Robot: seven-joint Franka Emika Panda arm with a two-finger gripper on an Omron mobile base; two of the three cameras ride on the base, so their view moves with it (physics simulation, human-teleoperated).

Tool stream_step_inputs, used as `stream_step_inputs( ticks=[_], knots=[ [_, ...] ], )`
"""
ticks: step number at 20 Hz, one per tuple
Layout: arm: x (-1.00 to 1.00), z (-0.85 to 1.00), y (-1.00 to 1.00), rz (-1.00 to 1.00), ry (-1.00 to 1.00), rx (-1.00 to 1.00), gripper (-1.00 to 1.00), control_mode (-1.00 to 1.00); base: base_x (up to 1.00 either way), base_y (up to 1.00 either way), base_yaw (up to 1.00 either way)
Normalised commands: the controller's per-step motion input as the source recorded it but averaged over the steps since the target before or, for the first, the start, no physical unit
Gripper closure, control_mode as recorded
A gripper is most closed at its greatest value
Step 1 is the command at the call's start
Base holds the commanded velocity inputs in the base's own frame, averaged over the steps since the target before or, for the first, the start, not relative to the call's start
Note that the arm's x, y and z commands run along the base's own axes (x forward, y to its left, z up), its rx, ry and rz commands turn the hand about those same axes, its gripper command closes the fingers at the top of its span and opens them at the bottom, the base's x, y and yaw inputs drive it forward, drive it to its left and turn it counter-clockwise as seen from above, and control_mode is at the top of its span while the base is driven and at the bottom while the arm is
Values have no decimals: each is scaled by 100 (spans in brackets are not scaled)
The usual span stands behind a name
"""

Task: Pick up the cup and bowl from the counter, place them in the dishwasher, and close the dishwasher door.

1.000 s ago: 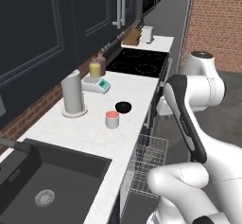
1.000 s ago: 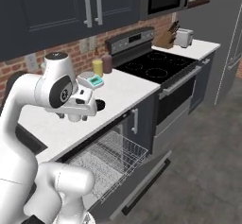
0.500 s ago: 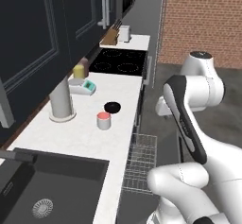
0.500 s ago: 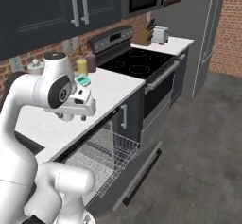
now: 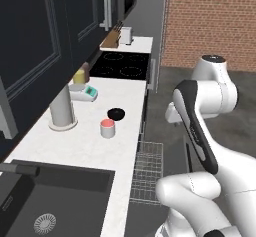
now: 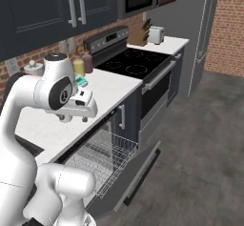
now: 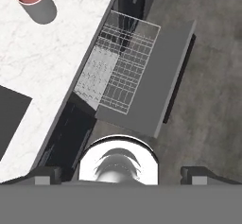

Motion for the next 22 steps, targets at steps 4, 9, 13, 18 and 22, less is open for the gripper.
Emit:
stream_step_inputs(
  ticks=[4,9,13,18,22],
  knots=[
    [-4,0,28,0,-17,32,-100,-100,0,0,0],
    [25,-8,44,13,-20,42,-100,-100,0,0,0],
    [53,-31,53,11,-11,36,-100,-100,0,0,0],
    [87,-18,57,3,3,3,-100,-100,0,0,0],
    [86,-12,36,0,9,0,-100,-100,0,0,0]
  ],
)
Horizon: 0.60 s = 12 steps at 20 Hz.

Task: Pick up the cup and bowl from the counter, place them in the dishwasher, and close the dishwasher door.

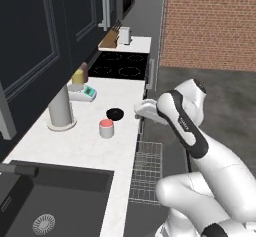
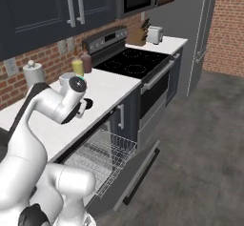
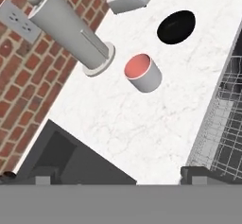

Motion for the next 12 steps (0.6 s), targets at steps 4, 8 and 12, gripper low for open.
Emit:
stream_step_inputs(
  ticks=[4,8,12],
  knots=[
    [78,-9,37,0,17,0,-100,-100,0,0,0],
    [69,-21,11,0,13,0,-100,-100,0,0,0],
    [71,-27,6,0,8,0,-100,-100,0,0,0]
  ],
)
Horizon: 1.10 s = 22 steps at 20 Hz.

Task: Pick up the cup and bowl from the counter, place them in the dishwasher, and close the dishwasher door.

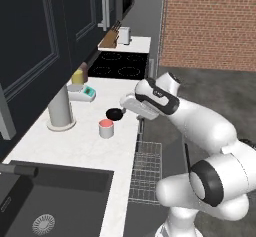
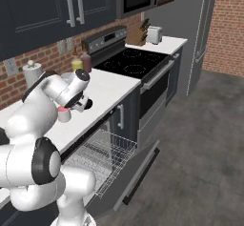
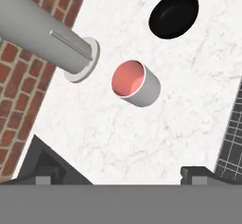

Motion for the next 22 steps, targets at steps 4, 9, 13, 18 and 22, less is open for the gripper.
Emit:
stream_step_inputs(
  ticks=[4,9,13,18,22],
  knots=[
    [66,-35,6,0,7,0,-100,-100,0,0,0],
    [56,-37,5,0,3,0,-100,-100,0,0,0],
    [43,-29,13,0,2,0,-100,-100,0,0,0],
    [24,-26,35,-1,4,-3,-100,-100,0,0,0],
    [17,-30,40,-7,6,-6,-100,-100,0,0,0]
  ],
)
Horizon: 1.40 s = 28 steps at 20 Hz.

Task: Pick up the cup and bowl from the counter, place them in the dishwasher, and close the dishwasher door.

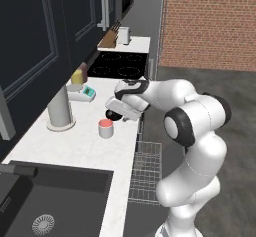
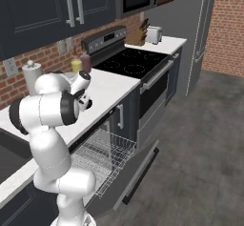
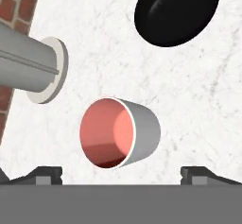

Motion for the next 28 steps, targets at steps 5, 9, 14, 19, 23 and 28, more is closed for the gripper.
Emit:
stream_step_inputs(
  ticks=[5,9,14,19,23,28],
  knots=[
    [1,-24,6,-8,6,-2,-100,-100,0,0,0],
    [0,-23,0,-8,5,0,-100,-100,0,0,0],
    [3,-22,2,-6,4,-1,-100,-100,0,0,0],
    [10,-22,4,-4,1,0,-100,-100,0,0,0],
    [14,-22,3,-2,0,0,-100,-100,0,0,0],
    [13,-21,3,-1,0,0,-100,-100,0,0,0]
  ],
)
